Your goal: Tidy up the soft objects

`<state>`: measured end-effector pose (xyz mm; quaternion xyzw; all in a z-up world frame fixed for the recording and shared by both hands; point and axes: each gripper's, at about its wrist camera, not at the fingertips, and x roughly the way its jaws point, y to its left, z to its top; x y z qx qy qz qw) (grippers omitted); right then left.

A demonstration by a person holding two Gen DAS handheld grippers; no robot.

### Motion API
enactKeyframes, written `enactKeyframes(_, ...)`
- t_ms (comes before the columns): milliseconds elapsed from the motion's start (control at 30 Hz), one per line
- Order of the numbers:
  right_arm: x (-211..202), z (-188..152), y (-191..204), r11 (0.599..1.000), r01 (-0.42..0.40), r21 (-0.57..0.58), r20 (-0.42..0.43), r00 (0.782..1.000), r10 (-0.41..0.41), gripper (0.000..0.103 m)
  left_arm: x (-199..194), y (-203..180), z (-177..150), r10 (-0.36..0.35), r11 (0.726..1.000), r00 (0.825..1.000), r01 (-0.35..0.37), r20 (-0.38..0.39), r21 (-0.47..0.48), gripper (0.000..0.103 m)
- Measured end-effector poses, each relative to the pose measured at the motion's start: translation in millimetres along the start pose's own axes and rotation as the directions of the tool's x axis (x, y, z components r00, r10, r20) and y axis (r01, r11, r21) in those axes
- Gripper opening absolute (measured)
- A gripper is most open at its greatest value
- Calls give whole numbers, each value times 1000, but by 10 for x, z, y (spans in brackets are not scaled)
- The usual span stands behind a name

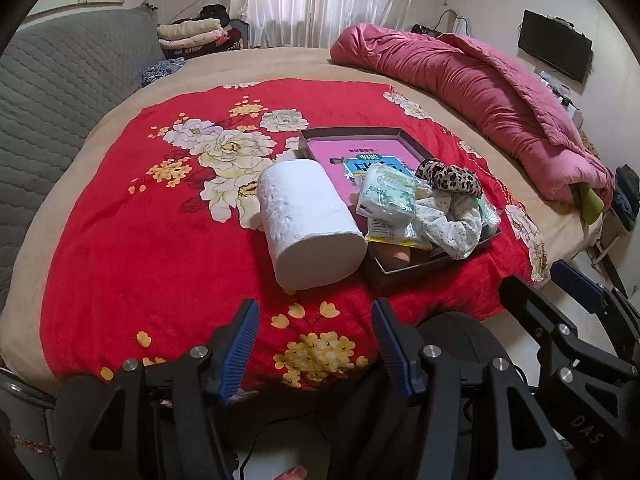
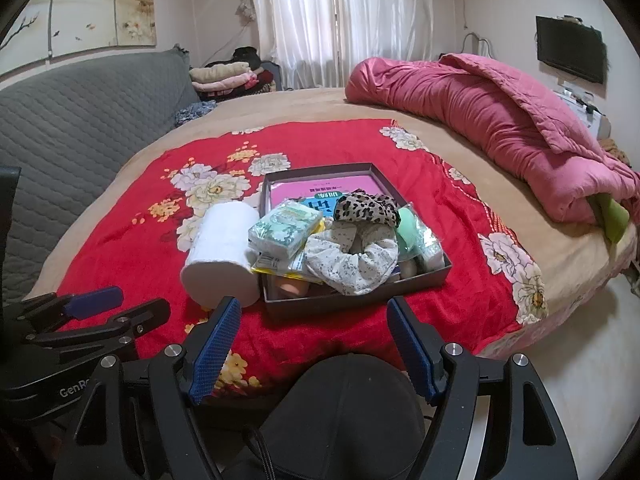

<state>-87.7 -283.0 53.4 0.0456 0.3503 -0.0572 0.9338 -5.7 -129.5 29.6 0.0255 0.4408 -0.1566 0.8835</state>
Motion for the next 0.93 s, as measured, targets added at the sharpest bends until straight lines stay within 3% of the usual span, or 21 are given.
enactKeyframes(667,8,-12,-36,1000,3,18,-7,1000,-3,77,23,-25,-19,-4,1000,1000,4,-13,15,57)
enactKeyframes(933,72,-12,-82,999,-20,46,-26,999,21,77,131,24,-72,-31,999,998,31,-51,9,58)
